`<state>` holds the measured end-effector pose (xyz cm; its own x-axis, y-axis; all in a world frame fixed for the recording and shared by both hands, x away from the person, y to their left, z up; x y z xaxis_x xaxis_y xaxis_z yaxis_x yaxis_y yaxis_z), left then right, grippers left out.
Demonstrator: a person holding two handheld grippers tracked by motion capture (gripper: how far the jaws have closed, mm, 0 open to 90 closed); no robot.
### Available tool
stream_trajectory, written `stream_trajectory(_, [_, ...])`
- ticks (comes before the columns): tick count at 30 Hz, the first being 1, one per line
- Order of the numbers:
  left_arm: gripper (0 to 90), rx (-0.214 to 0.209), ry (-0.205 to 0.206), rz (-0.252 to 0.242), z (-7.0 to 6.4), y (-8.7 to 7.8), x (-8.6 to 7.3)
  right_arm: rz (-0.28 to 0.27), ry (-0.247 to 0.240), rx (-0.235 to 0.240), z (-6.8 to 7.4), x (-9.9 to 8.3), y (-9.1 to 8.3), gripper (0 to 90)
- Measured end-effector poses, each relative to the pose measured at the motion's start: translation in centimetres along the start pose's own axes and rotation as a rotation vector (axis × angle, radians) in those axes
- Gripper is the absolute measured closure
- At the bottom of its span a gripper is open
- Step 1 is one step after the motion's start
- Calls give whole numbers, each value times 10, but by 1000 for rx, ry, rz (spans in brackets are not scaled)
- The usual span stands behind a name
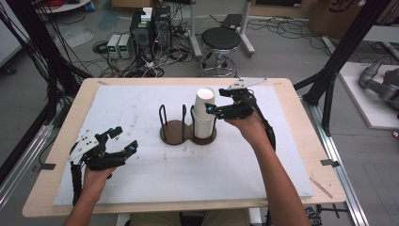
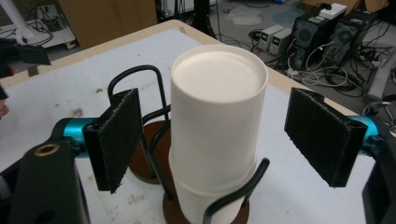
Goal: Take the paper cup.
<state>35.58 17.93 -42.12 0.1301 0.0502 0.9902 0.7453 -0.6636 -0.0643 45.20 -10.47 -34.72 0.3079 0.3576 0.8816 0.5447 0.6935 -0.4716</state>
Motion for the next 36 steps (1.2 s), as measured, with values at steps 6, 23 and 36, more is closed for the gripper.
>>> stream_trajectory(6, [151, -3, -5, -2, 0, 1, 0, 62, 7, -1, -3, 2, 28, 197])
stream_trajectory(23, [151, -8, -10, 2, -1, 2, -1, 36, 46, 14, -4, 18, 30, 329])
stream_trajectory(36, [151, -30, -5, 4, -6, 3, -1, -69, 24, -5, -1, 63, -6, 334])
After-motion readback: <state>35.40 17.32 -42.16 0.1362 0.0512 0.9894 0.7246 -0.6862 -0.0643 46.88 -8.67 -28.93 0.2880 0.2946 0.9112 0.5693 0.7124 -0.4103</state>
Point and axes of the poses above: each handheld gripper's, and its own axes: y roughly forward along the jaws, x roughly out of its top, z roughly to its left, the point moved 10 cm from there along y, roughly forward along the jaws
